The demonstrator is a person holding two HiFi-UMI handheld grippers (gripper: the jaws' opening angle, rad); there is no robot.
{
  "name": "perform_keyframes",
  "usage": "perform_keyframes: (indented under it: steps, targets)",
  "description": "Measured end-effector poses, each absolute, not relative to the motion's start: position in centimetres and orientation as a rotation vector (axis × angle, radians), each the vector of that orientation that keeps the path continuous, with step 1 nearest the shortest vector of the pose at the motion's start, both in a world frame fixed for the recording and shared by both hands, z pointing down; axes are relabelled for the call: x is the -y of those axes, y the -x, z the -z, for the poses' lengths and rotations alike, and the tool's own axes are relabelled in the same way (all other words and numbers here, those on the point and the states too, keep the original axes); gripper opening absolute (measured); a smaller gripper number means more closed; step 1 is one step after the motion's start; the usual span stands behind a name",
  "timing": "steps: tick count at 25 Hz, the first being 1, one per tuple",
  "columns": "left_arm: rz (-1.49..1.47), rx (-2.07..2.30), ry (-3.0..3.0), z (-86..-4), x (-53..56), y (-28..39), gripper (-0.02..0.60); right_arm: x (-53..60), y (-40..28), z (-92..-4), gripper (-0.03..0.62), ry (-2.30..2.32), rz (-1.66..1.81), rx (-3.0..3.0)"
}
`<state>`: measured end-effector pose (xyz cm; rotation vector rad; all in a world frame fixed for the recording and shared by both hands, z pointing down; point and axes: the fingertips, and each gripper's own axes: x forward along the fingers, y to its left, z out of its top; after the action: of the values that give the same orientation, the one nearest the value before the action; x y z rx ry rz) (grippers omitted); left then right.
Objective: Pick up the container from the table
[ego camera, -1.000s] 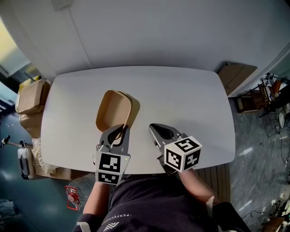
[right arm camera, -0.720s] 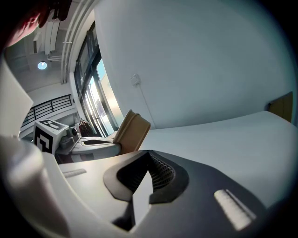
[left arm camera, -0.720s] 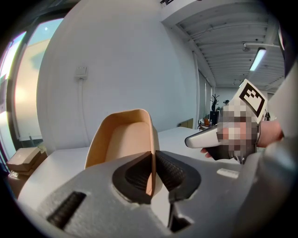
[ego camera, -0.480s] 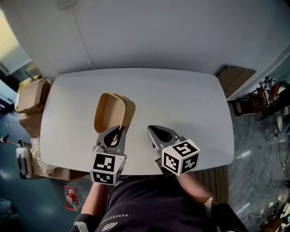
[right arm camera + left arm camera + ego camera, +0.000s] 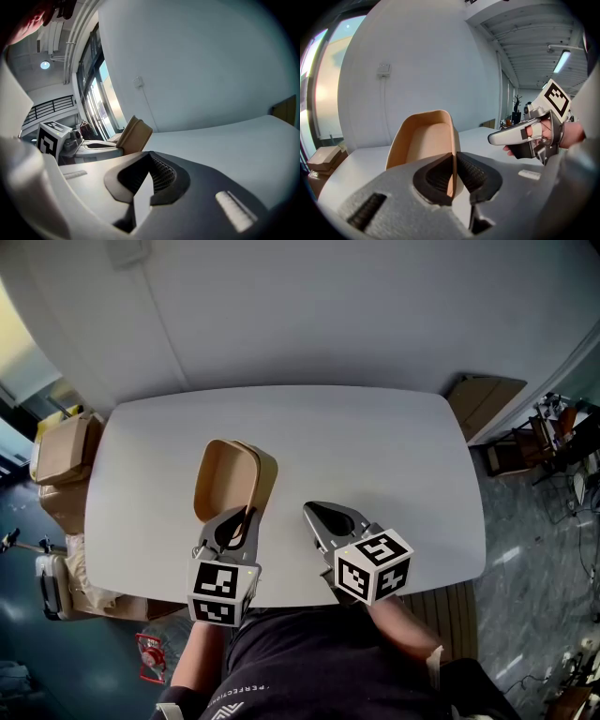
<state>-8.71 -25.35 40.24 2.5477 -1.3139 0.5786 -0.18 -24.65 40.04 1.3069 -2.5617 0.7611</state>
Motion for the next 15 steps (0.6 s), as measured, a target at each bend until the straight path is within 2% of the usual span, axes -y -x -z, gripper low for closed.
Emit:
perform_keyframes:
  steps: [15]
  targets:
    - [-0.632,1.277,-2.555,-41.0,25.11,8.15,0.031,25.0,-0.05,-39.86,-0.003,-1.304,-0.755,2.572]
